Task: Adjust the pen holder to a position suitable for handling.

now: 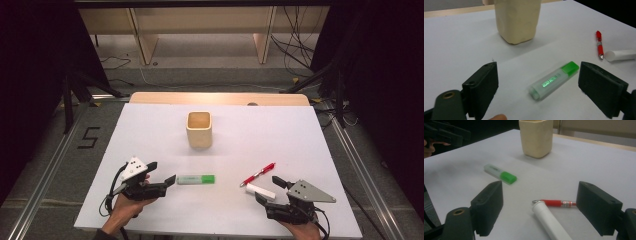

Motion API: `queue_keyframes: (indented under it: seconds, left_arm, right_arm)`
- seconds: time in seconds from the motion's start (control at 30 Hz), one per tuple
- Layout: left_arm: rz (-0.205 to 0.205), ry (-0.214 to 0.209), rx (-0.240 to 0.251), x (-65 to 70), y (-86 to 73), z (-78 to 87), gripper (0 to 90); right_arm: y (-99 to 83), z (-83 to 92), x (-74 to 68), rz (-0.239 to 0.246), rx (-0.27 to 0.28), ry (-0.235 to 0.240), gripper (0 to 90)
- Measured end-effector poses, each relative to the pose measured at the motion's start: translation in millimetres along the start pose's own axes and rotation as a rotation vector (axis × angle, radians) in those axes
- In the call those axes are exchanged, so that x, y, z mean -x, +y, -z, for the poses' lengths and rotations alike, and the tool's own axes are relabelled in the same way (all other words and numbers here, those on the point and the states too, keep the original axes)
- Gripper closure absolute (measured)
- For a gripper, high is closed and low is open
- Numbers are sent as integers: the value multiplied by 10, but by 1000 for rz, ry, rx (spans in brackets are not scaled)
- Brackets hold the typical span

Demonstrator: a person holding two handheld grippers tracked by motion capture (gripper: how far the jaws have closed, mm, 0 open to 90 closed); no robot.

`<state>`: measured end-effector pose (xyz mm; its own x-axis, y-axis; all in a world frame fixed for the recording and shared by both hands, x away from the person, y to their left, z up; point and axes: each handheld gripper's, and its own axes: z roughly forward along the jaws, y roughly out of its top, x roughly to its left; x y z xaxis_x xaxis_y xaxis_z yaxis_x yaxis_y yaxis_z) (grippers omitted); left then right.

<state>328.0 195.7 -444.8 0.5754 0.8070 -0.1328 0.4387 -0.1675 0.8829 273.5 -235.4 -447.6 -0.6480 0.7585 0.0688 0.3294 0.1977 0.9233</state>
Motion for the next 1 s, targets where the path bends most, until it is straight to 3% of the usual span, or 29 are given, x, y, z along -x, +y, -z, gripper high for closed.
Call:
queue_keyframes:
  seconds: [0.17, 0.37, 0.6, 0.77, 0.83, 1.0]
  left_arm:
    - [29, 38, 1, -99, 120, -79, 164]
    - [30, 78, -46, -189, 257, -311, 187]
    - [38, 123, -73, -317, 426, -560, 290]
    - [49, 164, -97, -411, 510, -693, 469]
    - [81, 172, -100, -496, 549, -807, 562]
    - [111, 211, -130, -619, 617, -1034, 756]
  right_arm:
    - [3, 3, 4, -2, 2, 3, 225]
    - [10, 12, 0, 2, 6, 5, 225]
    - [10, 15, -2, 2, 5, 9, 225]
    - [8, 11, -4, -1, 5, 10, 225]
    - [10, 10, -6, -2, 6, 13, 225]
    - [10, 14, -7, 4, 6, 15, 225]
